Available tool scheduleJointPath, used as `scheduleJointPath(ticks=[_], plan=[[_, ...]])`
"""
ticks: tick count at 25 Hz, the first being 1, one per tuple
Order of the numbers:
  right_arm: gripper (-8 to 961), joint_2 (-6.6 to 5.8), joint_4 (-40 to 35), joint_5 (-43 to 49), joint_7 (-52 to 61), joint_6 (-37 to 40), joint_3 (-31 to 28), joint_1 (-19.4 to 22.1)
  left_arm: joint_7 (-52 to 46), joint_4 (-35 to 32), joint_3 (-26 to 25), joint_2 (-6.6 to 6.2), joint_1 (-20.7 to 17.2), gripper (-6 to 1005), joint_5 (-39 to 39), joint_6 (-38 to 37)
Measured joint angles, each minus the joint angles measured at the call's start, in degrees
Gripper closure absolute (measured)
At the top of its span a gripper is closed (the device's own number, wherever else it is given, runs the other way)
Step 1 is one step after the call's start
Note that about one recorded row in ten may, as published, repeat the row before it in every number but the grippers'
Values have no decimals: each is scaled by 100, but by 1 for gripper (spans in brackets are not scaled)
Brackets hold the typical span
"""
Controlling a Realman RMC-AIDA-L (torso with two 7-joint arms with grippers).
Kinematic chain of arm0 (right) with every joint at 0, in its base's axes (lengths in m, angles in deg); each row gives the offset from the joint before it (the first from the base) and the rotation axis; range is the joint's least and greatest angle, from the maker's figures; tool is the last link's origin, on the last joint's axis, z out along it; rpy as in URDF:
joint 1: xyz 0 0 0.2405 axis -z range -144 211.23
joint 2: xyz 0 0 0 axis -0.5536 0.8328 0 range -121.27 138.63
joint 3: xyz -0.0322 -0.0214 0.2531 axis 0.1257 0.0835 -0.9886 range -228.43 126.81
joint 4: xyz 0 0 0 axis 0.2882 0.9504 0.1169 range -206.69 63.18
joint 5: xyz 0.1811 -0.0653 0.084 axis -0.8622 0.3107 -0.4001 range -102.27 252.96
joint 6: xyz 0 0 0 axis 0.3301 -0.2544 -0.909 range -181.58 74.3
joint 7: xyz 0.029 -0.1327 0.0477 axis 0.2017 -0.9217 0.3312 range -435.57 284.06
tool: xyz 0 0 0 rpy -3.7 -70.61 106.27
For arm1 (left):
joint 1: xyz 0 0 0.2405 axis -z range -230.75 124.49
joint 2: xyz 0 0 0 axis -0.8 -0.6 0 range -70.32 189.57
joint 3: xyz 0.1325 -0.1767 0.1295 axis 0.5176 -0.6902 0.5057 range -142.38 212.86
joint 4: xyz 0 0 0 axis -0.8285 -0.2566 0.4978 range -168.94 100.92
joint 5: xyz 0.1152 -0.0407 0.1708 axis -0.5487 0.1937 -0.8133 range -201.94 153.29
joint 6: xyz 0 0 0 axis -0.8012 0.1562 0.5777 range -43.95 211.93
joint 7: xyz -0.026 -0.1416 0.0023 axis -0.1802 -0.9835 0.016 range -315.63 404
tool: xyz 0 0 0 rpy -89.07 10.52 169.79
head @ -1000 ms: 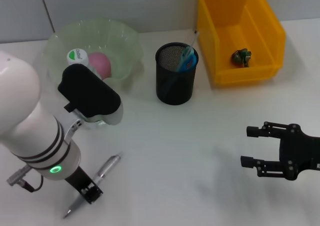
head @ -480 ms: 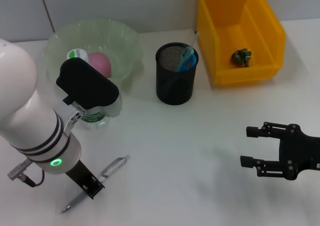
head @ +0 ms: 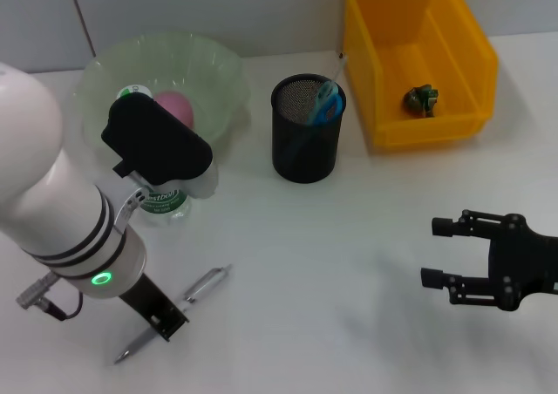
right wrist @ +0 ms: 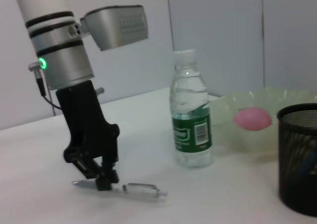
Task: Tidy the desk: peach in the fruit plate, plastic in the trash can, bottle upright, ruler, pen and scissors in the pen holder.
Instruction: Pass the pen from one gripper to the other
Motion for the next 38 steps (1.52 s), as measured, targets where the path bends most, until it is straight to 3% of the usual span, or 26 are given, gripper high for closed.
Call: scheduleJointPath(ticks=[10, 15, 20, 26, 38], plan=[[200, 20, 685, -807, 59, 2, -998, 38, 7, -686, 13, 0, -99, 872, 345, 187], [200, 28, 1315, -1502, 56, 329, -1042, 171, 67, -867, 69, 0, -88, 872, 405, 458], [201, 127, 1452, -1542, 112, 553, -1058, 218, 172, -1143, 88, 0, -90, 872, 449, 721], [200, 109, 1732, -1630, 281, 765, -1133, 265, 423, -1224, 96, -1, -143, 872, 518, 1129], [201, 192, 1965, -1687, 378, 784, -1552, 364, 1472, -1568, -246, -35, -645, 873, 1134, 2025]])
